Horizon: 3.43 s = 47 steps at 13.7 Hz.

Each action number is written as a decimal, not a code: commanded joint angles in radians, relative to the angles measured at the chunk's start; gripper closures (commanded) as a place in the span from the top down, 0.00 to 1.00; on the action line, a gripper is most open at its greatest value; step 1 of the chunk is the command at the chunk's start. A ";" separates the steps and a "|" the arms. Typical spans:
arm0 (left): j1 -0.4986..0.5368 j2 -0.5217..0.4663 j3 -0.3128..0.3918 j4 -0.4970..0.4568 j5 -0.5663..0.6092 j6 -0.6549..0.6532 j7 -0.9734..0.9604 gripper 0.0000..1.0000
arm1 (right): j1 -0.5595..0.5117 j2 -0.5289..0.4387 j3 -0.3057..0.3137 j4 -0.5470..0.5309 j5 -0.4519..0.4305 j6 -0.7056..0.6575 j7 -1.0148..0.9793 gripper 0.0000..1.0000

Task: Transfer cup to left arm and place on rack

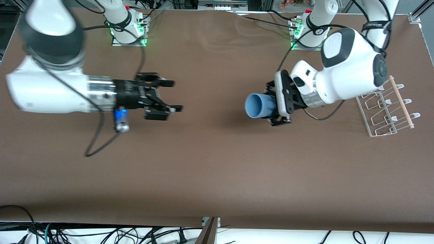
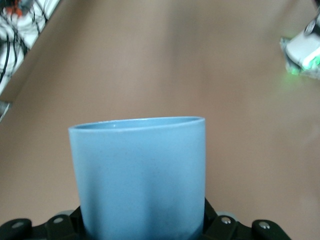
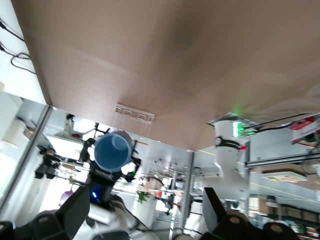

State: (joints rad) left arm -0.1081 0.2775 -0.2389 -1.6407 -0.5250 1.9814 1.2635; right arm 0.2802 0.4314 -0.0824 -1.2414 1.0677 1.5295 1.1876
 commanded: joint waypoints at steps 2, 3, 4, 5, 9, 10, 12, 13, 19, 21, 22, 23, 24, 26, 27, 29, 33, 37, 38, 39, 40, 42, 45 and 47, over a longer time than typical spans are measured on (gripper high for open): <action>0.054 -0.021 0.050 -0.001 0.144 -0.114 0.011 0.00 | -0.069 -0.089 -0.095 -0.007 -0.058 -0.262 -0.174 1.00; 0.053 -0.020 0.105 -0.001 0.169 -0.139 0.026 0.00 | -0.069 -0.109 -0.123 -0.010 -0.095 -0.311 -0.247 1.00; 0.053 -0.017 0.151 -0.001 0.212 -0.154 0.040 0.00 | -0.069 -0.137 -0.135 -0.016 -0.147 -0.340 -0.291 1.00; 0.057 -0.015 0.183 -0.002 0.262 -0.164 0.043 0.00 | -0.069 -0.167 -0.134 -0.032 -0.228 -0.350 -0.337 1.00; 0.059 -0.015 0.250 0.002 0.633 -0.240 -0.001 0.00 | -0.055 -0.295 -0.117 -0.144 -0.497 -0.336 -0.607 1.00; 0.059 -0.015 0.248 0.004 0.758 -0.240 -0.033 0.00 | -0.055 -0.305 -0.111 -0.154 -0.538 -0.322 -0.662 1.00; 0.059 -0.009 0.248 0.002 0.984 -0.240 -0.084 0.00 | -0.055 -0.328 -0.090 -0.194 -0.656 -0.267 -0.762 1.00; 0.059 -0.009 0.248 -0.007 1.076 -0.245 -0.087 0.00 | -0.055 -0.350 -0.074 -0.234 -0.717 -0.220 -0.816 1.00; 0.107 -0.012 0.247 -0.213 1.594 -0.285 -0.136 0.00 | -0.056 -0.425 -0.062 -0.408 -0.942 0.003 -1.141 1.00; 0.116 -0.012 0.247 -0.287 1.693 -0.283 -0.151 0.00 | -0.056 -0.419 -0.053 -0.389 -0.991 0.017 -1.145 1.00; 0.120 -0.014 0.247 -0.335 1.780 -0.268 -0.173 0.00 | -0.053 -0.413 -0.053 -0.377 -1.015 0.026 -1.146 1.00; 0.133 -0.020 0.245 -0.379 1.857 -0.238 -0.209 0.00 | -0.052 -0.413 -0.053 -0.374 -1.028 0.027 -1.148 1.00; 0.157 -0.027 0.245 -0.418 1.896 -0.207 -0.236 0.00 | -0.053 -0.414 -0.056 -0.369 -1.031 0.026 -1.149 1.00; 0.160 -0.038 0.247 -0.468 1.941 -0.199 -0.275 0.00 | -0.056 -0.404 -0.057 -0.339 -1.028 0.018 -1.167 1.00; 0.166 -0.038 0.245 -0.493 1.986 -0.197 -0.298 0.00 | -0.059 -0.382 -0.059 -0.316 -1.020 0.012 -1.177 1.00; 0.169 -0.035 0.245 -0.527 2.005 -0.197 -0.361 0.00 | -0.064 -0.376 -0.059 -0.310 -1.013 0.021 -1.195 1.00; 0.168 -0.006 0.244 -0.534 2.005 -0.199 -0.412 0.00 | -0.087 -0.376 -0.004 -0.316 -1.067 0.023 -1.201 1.00; 0.151 -0.008 0.231 -0.560 1.993 -0.232 -0.428 0.00 | -0.165 -0.378 0.075 -0.316 -1.086 0.021 -1.214 1.00; 0.151 -0.008 0.196 -0.573 1.988 -0.271 -0.443 0.00 | -0.165 -0.379 0.073 -0.313 -1.088 0.021 -1.214 1.00; 0.151 -0.011 0.172 -0.591 1.987 -0.307 -0.478 0.00 | -0.165 -0.379 0.072 -0.313 -1.086 0.024 -1.214 1.00; 0.151 -0.012 0.165 -0.609 1.987 -0.318 -0.509 0.00 | -0.164 -0.379 0.072 -0.311 -1.085 0.024 -1.212 1.00; 0.157 -0.015 0.165 -0.633 1.988 -0.319 -0.529 0.00 | -0.164 -0.379 0.072 -0.308 -1.080 0.024 -1.204 1.00; 0.166 -0.018 0.165 -0.637 2.002 -0.309 -0.529 0.00 | -0.164 -0.378 0.072 -0.308 -1.080 0.024 -1.204 1.00; 0.168 -0.018 0.165 -0.639 2.005 -0.309 -0.529 0.00 | -0.159 -0.376 0.073 -0.306 -1.075 0.026 -1.201 1.00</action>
State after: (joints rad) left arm 0.0521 0.2836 -0.0697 -2.2590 1.4484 1.6713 0.7446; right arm 0.1382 0.0517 -0.0314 -1.5651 -0.0059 1.5572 -0.0090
